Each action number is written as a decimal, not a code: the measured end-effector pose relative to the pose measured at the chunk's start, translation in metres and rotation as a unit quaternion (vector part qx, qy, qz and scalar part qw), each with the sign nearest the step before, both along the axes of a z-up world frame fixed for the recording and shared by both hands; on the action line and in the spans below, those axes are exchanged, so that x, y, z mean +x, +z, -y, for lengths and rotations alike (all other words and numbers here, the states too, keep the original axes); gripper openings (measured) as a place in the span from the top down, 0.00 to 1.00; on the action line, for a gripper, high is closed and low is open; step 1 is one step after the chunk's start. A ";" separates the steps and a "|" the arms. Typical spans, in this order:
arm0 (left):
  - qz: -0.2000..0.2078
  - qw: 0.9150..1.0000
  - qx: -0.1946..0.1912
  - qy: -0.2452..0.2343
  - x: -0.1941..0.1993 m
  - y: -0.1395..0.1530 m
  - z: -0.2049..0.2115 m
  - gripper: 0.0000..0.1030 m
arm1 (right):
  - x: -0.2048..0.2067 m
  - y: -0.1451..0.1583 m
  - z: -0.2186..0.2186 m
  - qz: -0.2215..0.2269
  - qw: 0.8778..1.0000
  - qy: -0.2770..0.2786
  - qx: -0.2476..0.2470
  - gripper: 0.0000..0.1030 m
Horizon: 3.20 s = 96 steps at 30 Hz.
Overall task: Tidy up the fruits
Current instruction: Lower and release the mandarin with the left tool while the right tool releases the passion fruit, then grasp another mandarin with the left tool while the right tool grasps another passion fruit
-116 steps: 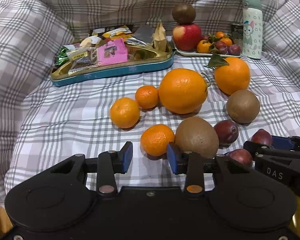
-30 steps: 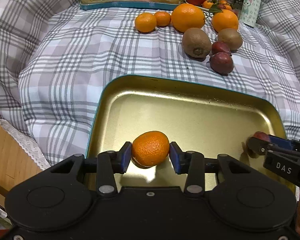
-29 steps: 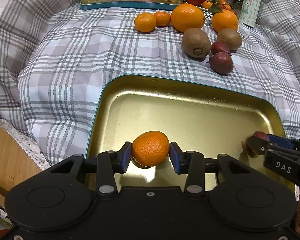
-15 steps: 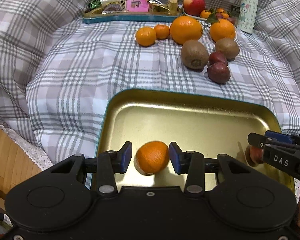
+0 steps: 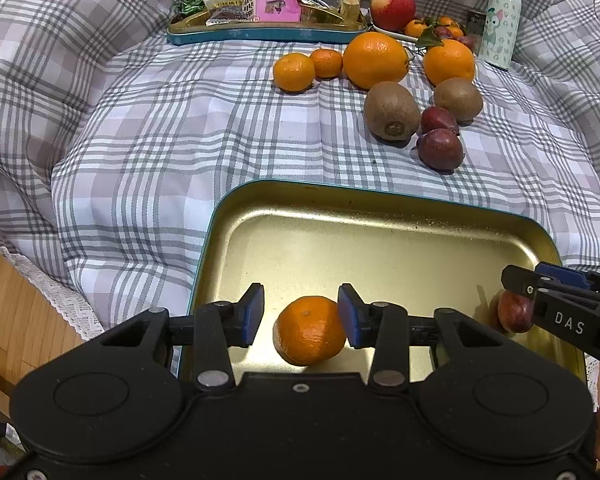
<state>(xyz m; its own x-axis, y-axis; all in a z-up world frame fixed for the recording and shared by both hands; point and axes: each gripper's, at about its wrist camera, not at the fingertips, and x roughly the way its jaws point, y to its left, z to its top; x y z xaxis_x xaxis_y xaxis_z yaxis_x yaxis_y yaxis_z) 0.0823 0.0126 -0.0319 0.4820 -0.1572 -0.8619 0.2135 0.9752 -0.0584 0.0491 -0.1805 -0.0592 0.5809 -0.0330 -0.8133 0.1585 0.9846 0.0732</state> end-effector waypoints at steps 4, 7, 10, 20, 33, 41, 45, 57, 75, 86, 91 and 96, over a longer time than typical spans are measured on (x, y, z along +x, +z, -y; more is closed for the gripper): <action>0.004 1.000 0.005 -0.002 0.001 0.000 0.002 0.52 | 0.000 0.000 0.000 0.001 1.000 -0.001 0.001 0.61; 0.006 1.000 0.004 -0.004 0.001 0.001 0.003 0.52 | 0.002 0.001 0.000 0.001 1.000 -0.002 0.002 0.61; 0.009 1.000 0.002 -0.004 0.002 0.003 0.004 0.52 | 0.002 0.002 0.001 0.002 1.000 -0.002 0.002 0.61; 0.018 1.000 -0.002 -0.009 0.006 0.007 0.009 0.52 | 0.005 0.002 0.002 0.003 1.000 -0.005 0.004 0.61; 0.039 0.999 0.000 -0.020 0.019 0.015 0.019 0.52 | 0.019 0.009 0.005 0.025 1.000 -0.004 0.000 0.61; 0.057 0.998 0.005 -0.022 0.039 0.021 0.024 0.52 | 0.035 0.015 0.009 0.039 0.999 -0.005 -0.005 0.61; 0.064 0.998 0.004 -0.021 0.050 0.023 0.026 0.52 | 0.044 0.017 0.011 0.044 0.999 -0.008 -0.008 0.61; 0.069 0.997 -0.001 -0.025 0.080 0.022 0.034 0.52 | 0.075 0.019 0.013 0.052 0.999 -0.009 -0.007 0.61; 0.085 0.996 0.011 -0.024 0.145 0.017 0.033 0.52 | 0.120 0.016 0.008 0.059 0.998 0.001 -0.002 0.61; 0.079 0.996 -0.002 -0.028 0.178 0.007 0.033 0.52 | 0.140 0.003 0.002 0.044 0.999 0.020 0.010 0.61; 0.076 0.997 0.001 -0.026 0.189 0.000 0.033 0.52 | 0.149 -0.002 -0.001 0.039 0.999 0.026 0.010 0.61; 0.061 0.998 -0.009 -0.023 0.199 -0.009 0.032 0.50 | 0.156 -0.009 -0.003 0.027 0.999 0.028 0.012 0.61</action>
